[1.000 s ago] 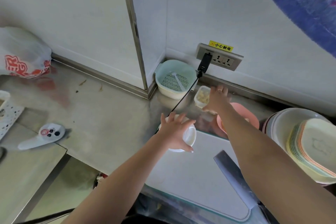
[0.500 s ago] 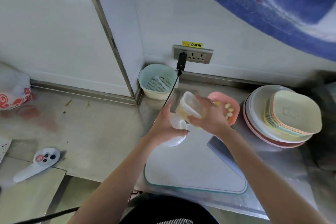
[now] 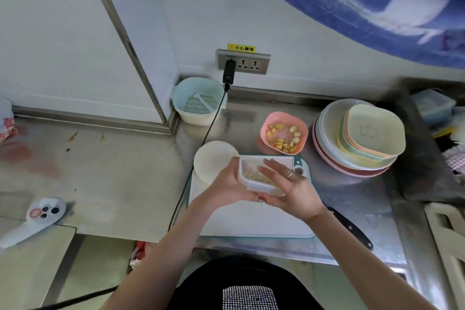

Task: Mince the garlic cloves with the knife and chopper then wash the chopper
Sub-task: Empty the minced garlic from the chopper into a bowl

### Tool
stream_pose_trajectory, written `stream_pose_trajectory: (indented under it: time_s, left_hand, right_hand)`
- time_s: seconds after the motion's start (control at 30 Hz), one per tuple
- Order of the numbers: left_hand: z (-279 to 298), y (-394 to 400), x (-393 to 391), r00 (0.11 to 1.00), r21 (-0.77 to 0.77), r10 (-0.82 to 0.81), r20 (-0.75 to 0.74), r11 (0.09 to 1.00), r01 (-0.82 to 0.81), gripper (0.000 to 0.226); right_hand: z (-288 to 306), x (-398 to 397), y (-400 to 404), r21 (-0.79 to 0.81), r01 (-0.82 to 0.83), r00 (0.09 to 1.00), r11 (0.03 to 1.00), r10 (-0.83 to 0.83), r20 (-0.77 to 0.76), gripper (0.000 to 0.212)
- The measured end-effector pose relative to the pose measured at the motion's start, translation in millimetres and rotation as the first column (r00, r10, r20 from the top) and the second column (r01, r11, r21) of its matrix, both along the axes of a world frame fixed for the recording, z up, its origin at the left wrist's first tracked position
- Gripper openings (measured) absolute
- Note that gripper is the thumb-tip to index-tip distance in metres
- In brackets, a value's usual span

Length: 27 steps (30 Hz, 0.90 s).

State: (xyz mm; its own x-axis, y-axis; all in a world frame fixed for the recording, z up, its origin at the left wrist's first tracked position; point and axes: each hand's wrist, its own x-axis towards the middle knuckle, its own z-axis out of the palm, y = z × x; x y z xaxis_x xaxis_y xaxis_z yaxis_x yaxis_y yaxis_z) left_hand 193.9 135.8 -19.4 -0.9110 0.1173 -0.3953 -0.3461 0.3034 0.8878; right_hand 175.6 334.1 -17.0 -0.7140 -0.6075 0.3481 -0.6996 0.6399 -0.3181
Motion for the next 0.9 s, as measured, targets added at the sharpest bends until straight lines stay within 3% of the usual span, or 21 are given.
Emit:
stream_pose_trajectory:
  time_s: [0.1,0.27,0.43,0.5,0.6,0.67,0.8,0.9]
  left_hand:
    - [-5.2,10.2,4.9,1.0,-0.008,-0.005,0.005,1.0,0.005,0.088]
    - [-4.9,18.5,2.3,0.995,-0.044,-0.035,-0.097,0.999,0.031,0.093]
    - [-3.5,25.6,-3.9,0.965,-0.187,-0.098,-0.245,0.981,0.052,0.119]
    - [-2.0,24.9,-10.9,0.929,-0.358,-0.238,-0.283,0.925,0.128,0.125]
    - [5.2,21.0,-26.8,0.878,-0.55,-0.41,-0.245,0.805,0.222,0.114]
    - [9.7,20.5,-35.7,0.881,-0.566,-0.408,-0.241,0.796,0.214,0.107]
    - [9.1,27.6,-44.2,0.855,-0.571,-0.361,-0.372,0.816,0.097,0.081]
    - [5.6,27.5,-50.3,0.83,-0.612,-0.349,-0.435,0.791,0.012,0.075]
  right_hand:
    - [-5.7,5.5,9.0,-0.011,0.011,0.996,1.0,-0.01,0.087,0.056]
    - [-8.5,2.5,12.0,-0.052,0.116,0.89,0.992,-0.08,0.448,0.093]
    - [-9.5,-5.8,14.3,-0.056,0.122,0.891,0.991,-0.085,0.447,0.095]
    - [-7.3,-11.2,17.2,-0.044,0.154,0.877,0.987,-0.116,0.467,0.098]
    - [-6.2,-20.1,20.0,0.019,0.164,0.886,0.986,-0.156,0.436,0.101]
    - [-8.0,-24.0,19.5,0.027,0.18,0.912,0.983,-0.177,0.371,0.104]
    - [-15.3,-30.6,19.1,-0.079,0.272,0.934,0.959,-0.243,0.262,0.116]
    - [-15.9,-34.1,25.1,-0.114,0.356,0.892,0.928,-0.301,0.337,0.127]
